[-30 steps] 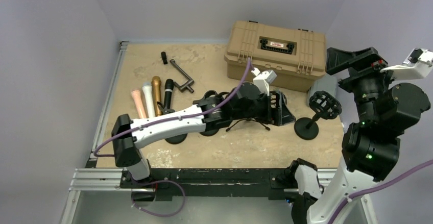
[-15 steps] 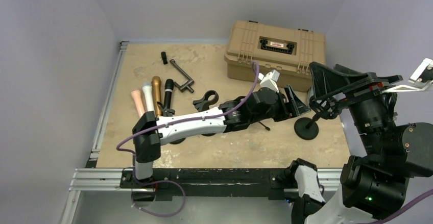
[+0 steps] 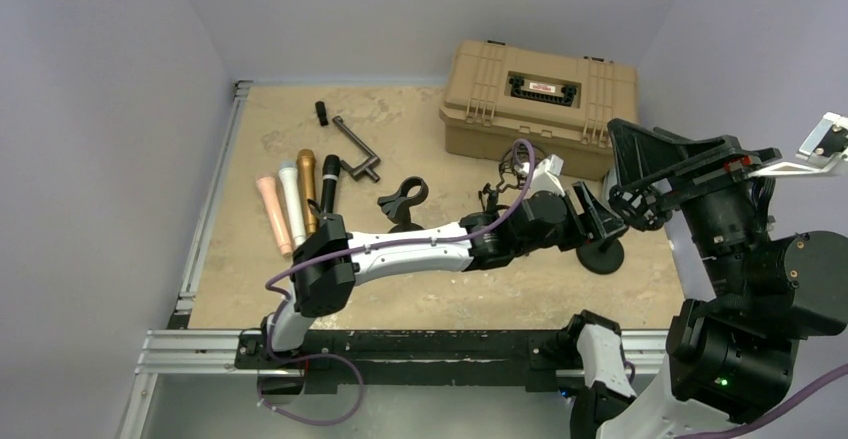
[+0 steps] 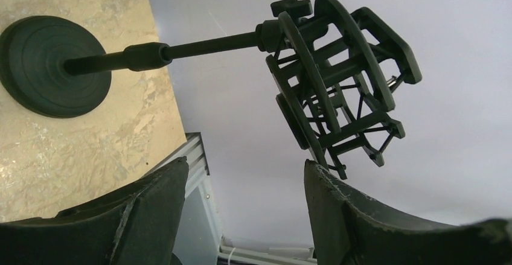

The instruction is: Remove the microphone from the stand

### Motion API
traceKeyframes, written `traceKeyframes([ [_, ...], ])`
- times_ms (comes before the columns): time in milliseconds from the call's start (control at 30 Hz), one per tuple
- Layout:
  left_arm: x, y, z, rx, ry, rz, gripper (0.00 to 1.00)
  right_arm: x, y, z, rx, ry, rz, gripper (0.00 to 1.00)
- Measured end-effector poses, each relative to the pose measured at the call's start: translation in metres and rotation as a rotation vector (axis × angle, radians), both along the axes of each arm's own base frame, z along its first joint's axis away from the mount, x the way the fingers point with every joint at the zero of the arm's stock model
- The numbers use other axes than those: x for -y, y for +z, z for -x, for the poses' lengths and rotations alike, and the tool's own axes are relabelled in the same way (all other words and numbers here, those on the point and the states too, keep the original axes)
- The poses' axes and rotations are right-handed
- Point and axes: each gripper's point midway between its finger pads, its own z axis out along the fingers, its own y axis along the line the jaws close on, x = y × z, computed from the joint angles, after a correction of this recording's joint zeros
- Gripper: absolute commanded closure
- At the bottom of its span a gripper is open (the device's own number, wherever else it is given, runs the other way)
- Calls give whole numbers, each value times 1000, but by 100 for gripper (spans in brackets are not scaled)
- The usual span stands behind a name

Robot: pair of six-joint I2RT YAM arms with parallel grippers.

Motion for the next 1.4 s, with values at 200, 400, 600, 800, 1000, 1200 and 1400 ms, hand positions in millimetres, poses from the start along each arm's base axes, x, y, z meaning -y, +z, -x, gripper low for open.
traceKeyframes([
  [200,1,5,5,84,15,-12,29,4,-5,-6,-18,-9,-11,12],
  [400,0,26,22,150,0,5,27,3,-2,-3,-9,-9,-7,12],
  [600,-3,47,21,158,7,49,28,3,-3,-4,-11,-8,-8,12],
  [800,1,56,7,110,38,83,39,3,-3,-4,-11,-8,-8,12],
  [1000,18,47,-5,66,55,88,49,3,-3,-4,-12,-8,-8,12],
  [1200,24,25,-5,25,53,45,71,3,-3,-4,-12,-8,-8,12],
  [1400,24,24,-1,37,18,16,100,4,-5,-5,-15,-13,4,12],
])
